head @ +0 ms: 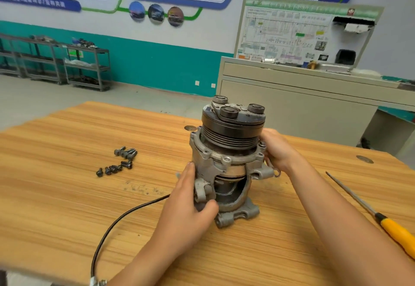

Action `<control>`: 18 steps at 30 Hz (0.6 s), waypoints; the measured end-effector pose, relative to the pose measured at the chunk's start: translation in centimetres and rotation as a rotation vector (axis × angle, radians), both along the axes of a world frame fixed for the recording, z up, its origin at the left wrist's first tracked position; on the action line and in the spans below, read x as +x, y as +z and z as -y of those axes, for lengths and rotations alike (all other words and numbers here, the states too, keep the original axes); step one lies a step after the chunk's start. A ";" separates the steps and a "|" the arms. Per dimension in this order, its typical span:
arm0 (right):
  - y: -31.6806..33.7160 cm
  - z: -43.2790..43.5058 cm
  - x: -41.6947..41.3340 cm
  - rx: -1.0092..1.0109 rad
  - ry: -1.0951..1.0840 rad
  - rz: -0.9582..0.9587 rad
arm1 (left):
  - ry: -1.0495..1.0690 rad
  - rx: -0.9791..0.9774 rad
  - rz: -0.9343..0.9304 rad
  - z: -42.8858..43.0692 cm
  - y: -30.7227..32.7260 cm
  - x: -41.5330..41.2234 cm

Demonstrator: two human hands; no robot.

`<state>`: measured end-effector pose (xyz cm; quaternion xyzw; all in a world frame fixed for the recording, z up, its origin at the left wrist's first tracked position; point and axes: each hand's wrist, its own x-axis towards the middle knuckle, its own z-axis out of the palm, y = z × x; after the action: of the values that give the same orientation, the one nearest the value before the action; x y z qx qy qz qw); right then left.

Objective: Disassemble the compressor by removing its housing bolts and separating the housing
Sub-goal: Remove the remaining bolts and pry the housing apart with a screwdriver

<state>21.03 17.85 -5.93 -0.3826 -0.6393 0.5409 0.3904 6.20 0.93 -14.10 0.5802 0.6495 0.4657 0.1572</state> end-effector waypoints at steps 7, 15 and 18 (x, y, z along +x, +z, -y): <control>-0.5 3.4 6.2 0.107 -0.147 0.076 | -0.089 -0.020 0.570 -5.2 1.0 -1.3; -2.0 12.5 8.1 0.237 -0.359 0.012 | -0.038 0.135 0.364 -9.5 5.1 -3.3; -2.5 12.1 7.3 0.235 -0.448 -0.040 | 0.076 0.422 0.351 -5.2 6.8 -2.8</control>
<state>28.35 5.75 -8.45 -0.4561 -0.5891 0.3701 0.5550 3.42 6.11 -7.33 0.4860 0.5223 0.6894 0.1255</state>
